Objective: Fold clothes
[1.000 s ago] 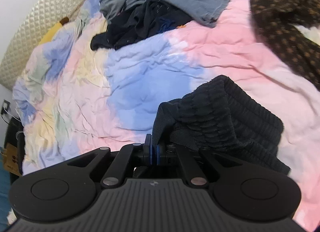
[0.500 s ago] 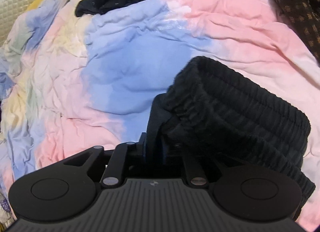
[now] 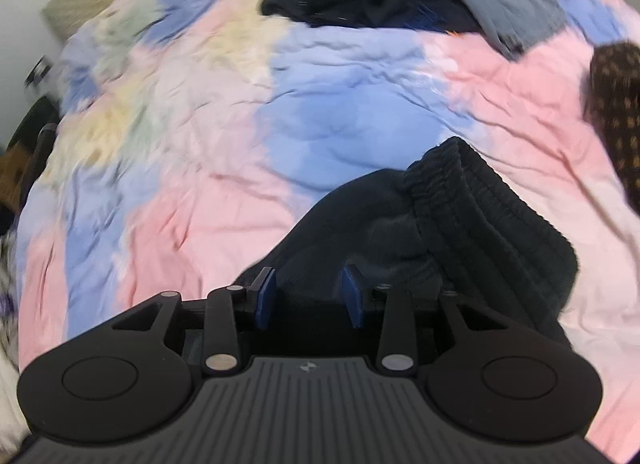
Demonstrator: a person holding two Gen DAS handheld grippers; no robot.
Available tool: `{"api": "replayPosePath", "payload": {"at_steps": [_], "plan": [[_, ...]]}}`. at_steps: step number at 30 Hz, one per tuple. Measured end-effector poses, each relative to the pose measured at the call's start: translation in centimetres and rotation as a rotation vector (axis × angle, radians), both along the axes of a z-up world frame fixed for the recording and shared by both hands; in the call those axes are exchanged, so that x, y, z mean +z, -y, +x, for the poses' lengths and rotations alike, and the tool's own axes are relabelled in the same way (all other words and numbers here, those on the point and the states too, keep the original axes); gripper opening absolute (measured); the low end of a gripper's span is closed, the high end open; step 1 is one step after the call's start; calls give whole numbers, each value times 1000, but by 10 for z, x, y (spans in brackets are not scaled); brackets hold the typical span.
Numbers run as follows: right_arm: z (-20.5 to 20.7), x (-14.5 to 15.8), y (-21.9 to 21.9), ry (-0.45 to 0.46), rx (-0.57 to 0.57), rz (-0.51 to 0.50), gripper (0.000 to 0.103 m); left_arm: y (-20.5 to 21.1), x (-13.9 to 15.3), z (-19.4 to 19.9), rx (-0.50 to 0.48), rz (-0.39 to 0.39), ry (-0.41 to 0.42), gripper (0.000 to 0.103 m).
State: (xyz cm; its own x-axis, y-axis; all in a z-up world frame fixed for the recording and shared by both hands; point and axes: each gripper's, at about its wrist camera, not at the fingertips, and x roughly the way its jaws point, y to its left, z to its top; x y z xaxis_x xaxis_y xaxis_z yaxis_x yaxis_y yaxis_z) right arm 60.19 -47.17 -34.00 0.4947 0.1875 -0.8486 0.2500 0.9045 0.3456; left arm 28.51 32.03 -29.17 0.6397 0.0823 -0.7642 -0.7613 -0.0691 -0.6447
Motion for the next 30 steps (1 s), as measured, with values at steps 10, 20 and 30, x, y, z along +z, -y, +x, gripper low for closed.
{"api": "replayPosePath", "payload": {"at_steps": [10,20,30], "plan": [[-78,39,-39,11,99,-33,48,-13,-3,-114,146,-63,42,79],[-170,65,-98,-23,135,-64,50,-32,-48,-119,119,-167,135,78],[-232,81,-150,-62,118,-122,51,-58,-98,-67,96,-258,218,76]]}}
